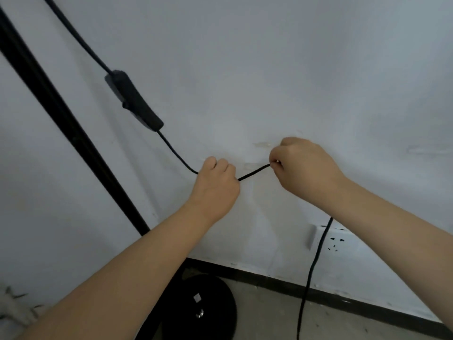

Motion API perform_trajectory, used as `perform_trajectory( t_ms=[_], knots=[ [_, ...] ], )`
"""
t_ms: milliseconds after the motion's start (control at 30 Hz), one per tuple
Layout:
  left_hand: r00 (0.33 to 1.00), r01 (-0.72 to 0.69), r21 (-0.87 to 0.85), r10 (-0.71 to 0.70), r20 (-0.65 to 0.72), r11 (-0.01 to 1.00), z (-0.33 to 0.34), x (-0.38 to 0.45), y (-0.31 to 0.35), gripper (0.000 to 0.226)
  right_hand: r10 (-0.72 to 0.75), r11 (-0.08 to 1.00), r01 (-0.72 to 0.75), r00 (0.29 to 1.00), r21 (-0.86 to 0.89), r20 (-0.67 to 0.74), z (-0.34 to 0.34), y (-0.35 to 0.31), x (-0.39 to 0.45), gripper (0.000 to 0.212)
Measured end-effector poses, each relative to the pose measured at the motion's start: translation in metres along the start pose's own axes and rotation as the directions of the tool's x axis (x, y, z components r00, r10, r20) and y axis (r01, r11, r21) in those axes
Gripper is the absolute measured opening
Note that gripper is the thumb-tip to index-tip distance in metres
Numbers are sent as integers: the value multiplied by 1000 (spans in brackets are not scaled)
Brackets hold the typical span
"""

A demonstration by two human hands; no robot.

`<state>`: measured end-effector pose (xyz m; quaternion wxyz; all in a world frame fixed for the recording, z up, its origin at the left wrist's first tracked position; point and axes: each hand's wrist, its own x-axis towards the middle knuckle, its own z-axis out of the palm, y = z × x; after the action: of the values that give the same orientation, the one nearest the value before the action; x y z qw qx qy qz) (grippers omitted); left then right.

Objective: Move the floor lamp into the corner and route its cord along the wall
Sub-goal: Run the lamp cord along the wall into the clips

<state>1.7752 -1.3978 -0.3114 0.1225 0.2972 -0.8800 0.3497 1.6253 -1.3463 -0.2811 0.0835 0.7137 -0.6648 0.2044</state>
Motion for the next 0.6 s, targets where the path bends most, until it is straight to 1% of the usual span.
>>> perform_trajectory(
  t_ms=[67, 167, 267, 367, 467, 600],
  knots=[
    [1000, -18, 8, 18, -22, 1000, -1, 3, 1, 23, 24, 999, -25, 1000, -28, -9, -1, 1, 2, 20],
    [997, -8, -26, 6, -72, 1000, 0, 8, -4, 21, 52, 997, -53, 998, -52, -33, -2, 2, 7, 21],
    [995, 2, -27, -5, -102, 1000, -1, 10, -6, 15, 52, 989, -58, 998, -135, -42, 1, 0, 10, 18],
    [994, 8, -7, -8, -107, 1000, 0, 9, -8, 24, 82, 981, -92, 995, -172, -65, 3, 1, 8, 17],
    [998, 8, -47, -11, -67, 999, 0, 10, -9, 33, 95, 977, -108, 993, -185, -77, 3, 7, 2, 17],
    [995, -38, -125, 26, -96, 991, -2, 14, -10, 35, 134, 969, -150, 986, -199, -95, 4, 19, -10, 18]
  ],
)
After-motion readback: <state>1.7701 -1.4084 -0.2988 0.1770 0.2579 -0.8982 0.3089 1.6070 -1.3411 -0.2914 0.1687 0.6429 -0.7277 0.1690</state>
